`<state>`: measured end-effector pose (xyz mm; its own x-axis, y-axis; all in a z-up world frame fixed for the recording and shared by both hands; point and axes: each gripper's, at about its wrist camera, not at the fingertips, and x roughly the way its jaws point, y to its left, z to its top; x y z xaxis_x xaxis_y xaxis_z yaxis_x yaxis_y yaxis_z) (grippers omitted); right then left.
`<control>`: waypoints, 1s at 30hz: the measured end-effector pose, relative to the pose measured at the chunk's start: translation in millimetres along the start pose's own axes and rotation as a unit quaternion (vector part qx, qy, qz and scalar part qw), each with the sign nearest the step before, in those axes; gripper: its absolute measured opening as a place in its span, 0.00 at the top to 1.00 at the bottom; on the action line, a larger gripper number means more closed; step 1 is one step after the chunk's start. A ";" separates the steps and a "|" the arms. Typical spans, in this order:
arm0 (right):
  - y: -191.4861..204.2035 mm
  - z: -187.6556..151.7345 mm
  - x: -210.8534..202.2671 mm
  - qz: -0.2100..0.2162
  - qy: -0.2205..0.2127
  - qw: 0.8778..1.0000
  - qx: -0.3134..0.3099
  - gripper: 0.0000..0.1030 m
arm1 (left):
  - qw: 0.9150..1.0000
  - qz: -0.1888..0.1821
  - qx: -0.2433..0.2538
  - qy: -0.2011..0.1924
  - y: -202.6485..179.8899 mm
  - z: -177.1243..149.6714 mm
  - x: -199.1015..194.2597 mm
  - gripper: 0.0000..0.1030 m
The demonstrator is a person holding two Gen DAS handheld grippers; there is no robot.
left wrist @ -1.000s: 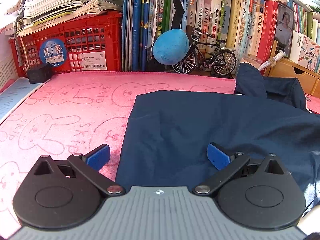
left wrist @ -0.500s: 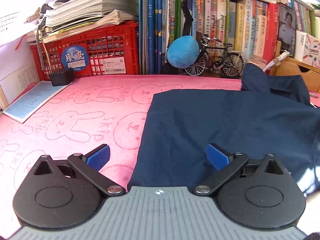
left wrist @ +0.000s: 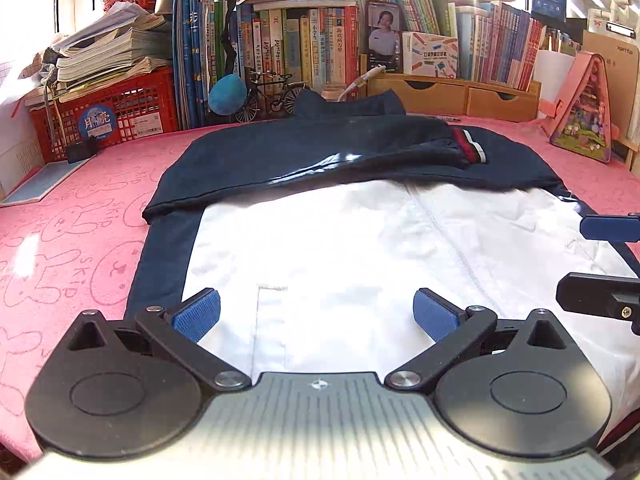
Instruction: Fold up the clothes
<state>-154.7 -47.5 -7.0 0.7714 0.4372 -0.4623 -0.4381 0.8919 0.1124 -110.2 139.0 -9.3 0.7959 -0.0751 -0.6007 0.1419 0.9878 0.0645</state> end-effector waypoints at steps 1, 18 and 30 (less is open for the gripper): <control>3.9 -7.8 -3.1 -0.008 0.008 1.000 -0.002 0.00 | 1.000 0.008 0.005 0.003 -6.5 -5.0 -3.5 0.00; -60.8 -92.7 -79.6 -0.130 -0.012 0.990 0.055 0.00 | 0.998 0.036 -0.044 0.011 34.3 -48.0 -51.0 0.00; -45.6 -124.6 -101.3 -0.116 0.059 0.991 0.019 0.00 | 0.995 0.080 -0.013 0.050 38.1 -84.8 -68.6 0.00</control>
<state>-270.3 -146.9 -74.8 0.7888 0.2057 -0.5791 -0.2362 0.9714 0.0234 -209.3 193.4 -33.2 0.7441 0.0957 -0.6612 0.0018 0.9894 0.1451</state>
